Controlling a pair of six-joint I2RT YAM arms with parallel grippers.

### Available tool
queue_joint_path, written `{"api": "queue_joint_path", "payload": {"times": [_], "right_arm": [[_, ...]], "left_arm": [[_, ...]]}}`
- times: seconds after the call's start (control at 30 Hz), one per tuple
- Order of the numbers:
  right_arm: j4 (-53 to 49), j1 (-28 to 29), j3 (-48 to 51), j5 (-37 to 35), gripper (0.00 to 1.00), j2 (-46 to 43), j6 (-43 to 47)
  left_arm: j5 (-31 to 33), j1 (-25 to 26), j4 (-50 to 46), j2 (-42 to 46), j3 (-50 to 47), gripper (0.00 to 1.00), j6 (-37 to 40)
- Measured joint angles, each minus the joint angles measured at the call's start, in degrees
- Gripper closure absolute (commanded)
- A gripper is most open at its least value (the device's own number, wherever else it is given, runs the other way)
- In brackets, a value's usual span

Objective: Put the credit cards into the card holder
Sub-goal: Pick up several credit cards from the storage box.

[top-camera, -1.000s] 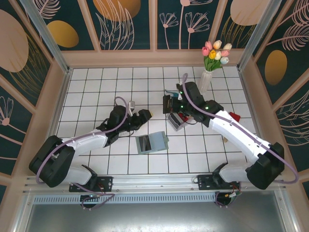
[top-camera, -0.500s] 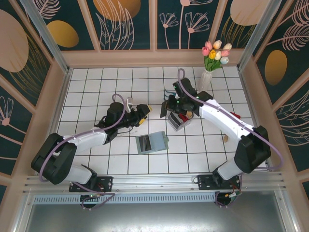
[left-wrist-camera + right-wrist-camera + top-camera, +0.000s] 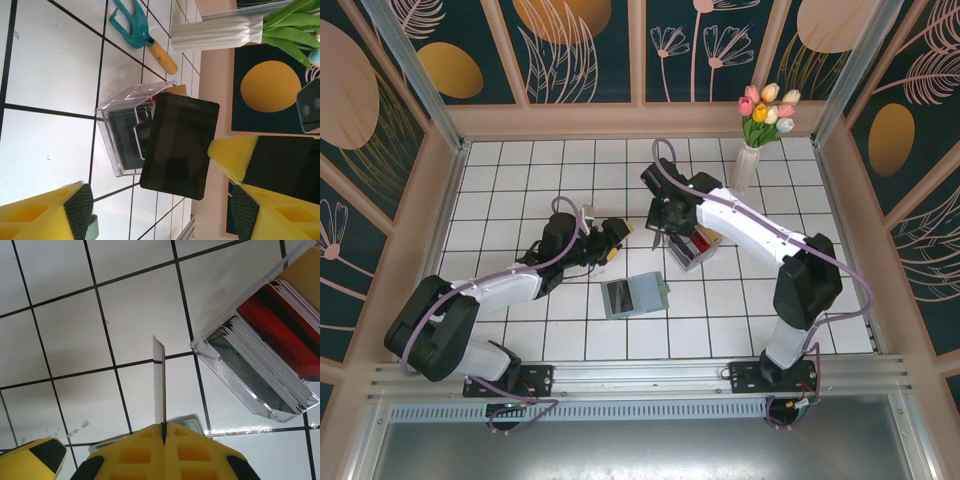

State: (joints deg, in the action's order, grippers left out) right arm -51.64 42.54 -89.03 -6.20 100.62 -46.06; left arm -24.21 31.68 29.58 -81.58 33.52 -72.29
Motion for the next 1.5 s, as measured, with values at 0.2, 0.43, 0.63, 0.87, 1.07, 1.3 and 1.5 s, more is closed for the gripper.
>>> {"api": "queue_joint_path", "payload": {"times": [0.2,0.43,0.63,0.87,1.07,1.3,1.5], "right_arm": [[-2.21,1.95,-1.99,-3.04,1.00,2.05,-0.61],[10.58,0.42,10.32,2.14,1.00,-9.62,2.51],[32.94,-9.27,29.55,19.06,1.00,-30.36,6.75],[47.34,-10.91,35.67,39.15,1.00,-29.92,8.20],[52.85,-10.91,36.98,47.32,1.00,-27.80,7.74],[55.34,-11.93,37.03,50.77,1.00,-27.06,6.95],[55.54,-12.35,37.16,51.49,1.00,-26.03,6.73]], "left_arm": [[0.81,0.00,-0.90,-0.04,-0.28,0.26,0.15],[2.05,-0.46,-4.61,1.29,-0.37,0.26,3.23],[1.38,-2.54,-5.14,8.61,-2.32,0.25,6.45],[-4.85,-3.19,1.38,11.41,-4.90,0.26,7.54],[-9.86,-3.19,8.52,10.71,-5.35,0.35,5.99],[-12.28,-3.19,13.03,10.71,-5.35,0.55,4.39],[-13.03,-3.19,14.86,10.69,-5.35,0.56,3.85]]}}
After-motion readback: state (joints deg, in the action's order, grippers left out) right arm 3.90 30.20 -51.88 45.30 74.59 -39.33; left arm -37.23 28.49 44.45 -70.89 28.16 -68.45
